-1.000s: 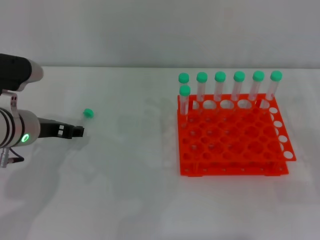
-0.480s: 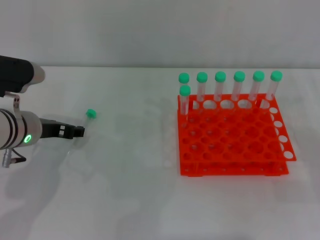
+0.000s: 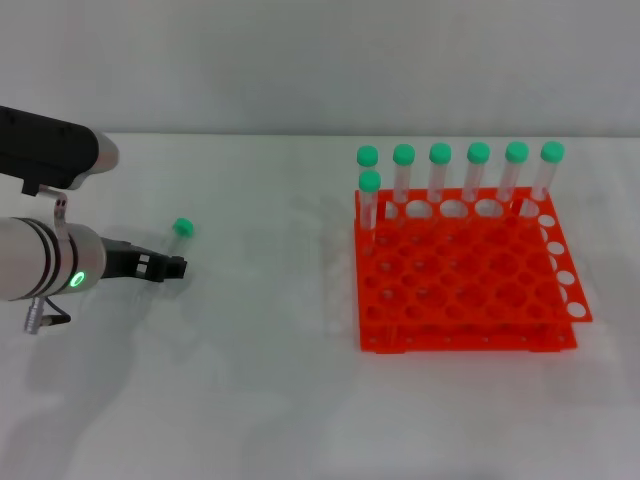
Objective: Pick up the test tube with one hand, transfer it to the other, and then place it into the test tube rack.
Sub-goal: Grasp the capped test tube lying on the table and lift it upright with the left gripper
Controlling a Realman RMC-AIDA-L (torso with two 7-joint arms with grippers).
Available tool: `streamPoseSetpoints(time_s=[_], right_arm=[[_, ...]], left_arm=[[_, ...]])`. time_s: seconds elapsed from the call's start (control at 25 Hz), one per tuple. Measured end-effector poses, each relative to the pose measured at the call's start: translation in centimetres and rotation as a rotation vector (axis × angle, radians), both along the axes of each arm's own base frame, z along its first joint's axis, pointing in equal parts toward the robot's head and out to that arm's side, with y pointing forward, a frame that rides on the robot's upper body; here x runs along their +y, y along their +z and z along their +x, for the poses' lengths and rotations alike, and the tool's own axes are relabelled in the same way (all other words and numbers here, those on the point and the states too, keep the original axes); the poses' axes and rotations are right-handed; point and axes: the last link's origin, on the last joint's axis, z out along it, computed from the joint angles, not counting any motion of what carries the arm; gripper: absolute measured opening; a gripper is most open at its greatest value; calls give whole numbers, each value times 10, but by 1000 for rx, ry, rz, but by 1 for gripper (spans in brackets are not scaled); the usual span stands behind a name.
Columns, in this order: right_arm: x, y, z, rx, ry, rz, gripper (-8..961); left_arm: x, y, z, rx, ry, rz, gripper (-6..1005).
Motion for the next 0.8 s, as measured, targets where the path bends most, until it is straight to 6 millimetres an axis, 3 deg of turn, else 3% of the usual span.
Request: streamPoseSetpoints(time_s=[0.72,0.8], right_arm=[[0,0,0,11,2,-2,874],[-1,0,0,11,1,-2,874]], left_arm=[[-3,-5,-5,5,16,-19,740],[-3,-6,-4,9,12,-26,705]])
